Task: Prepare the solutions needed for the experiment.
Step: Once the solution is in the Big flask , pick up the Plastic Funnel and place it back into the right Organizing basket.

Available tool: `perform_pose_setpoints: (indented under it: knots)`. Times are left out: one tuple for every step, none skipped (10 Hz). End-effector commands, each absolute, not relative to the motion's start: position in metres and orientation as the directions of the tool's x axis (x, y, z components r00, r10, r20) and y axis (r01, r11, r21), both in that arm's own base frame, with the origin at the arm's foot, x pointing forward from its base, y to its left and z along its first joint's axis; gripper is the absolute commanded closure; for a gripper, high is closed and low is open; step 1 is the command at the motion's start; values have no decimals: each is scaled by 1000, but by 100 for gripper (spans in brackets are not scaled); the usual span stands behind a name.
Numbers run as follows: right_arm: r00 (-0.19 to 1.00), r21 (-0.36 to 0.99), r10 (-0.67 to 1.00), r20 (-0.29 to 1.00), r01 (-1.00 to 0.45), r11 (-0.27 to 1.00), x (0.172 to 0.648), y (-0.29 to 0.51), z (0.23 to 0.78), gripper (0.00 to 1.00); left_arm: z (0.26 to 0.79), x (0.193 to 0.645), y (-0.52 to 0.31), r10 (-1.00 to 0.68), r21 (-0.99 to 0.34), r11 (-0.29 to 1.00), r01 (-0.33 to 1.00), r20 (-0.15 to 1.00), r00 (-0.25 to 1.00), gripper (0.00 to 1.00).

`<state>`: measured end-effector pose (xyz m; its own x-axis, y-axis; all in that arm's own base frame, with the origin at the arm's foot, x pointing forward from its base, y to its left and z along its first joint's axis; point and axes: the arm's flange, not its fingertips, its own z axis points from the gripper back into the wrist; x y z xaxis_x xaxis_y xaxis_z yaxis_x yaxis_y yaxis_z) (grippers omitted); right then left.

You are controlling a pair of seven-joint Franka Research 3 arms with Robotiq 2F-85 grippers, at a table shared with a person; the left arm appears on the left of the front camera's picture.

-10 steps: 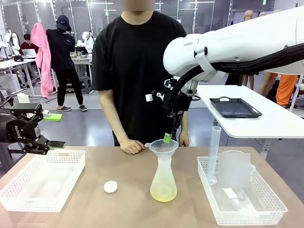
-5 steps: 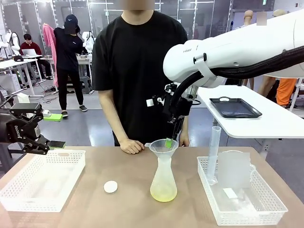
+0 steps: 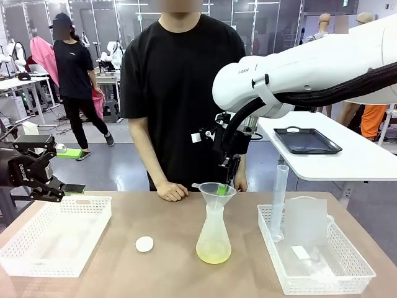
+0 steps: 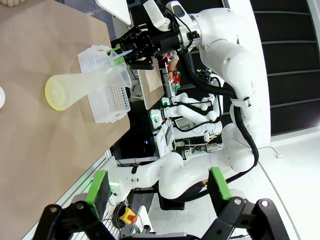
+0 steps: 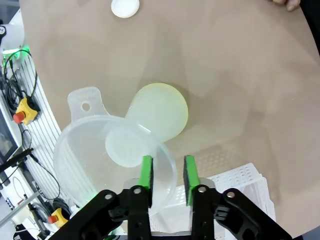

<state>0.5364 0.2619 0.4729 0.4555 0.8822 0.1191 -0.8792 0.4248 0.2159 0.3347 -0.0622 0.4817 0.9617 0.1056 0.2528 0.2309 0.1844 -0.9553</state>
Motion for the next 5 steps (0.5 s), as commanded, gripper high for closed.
perform_pose_setpoints:
  knots:
    - [482,200,869,113,-868,455,527,261,473,85,484,336,-64,107,-958,163,237,256,961,0]
    - [471,195,874,122,-874,445,524,262,475,87,484,336,-64,107,-958,163,237,256,961,0]
    - [465,197,876,129,-878,437,522,262,477,98,484,336,-64,107,-958,163,237,256,961,0]
    - [462,193,877,135,-880,434,520,262,480,100,484,336,-64,107,-958,163,237,256,961,0]
    - [459,190,877,139,-882,432,517,262,482,100,484,336,-64,107,-958,163,237,256,961,0]
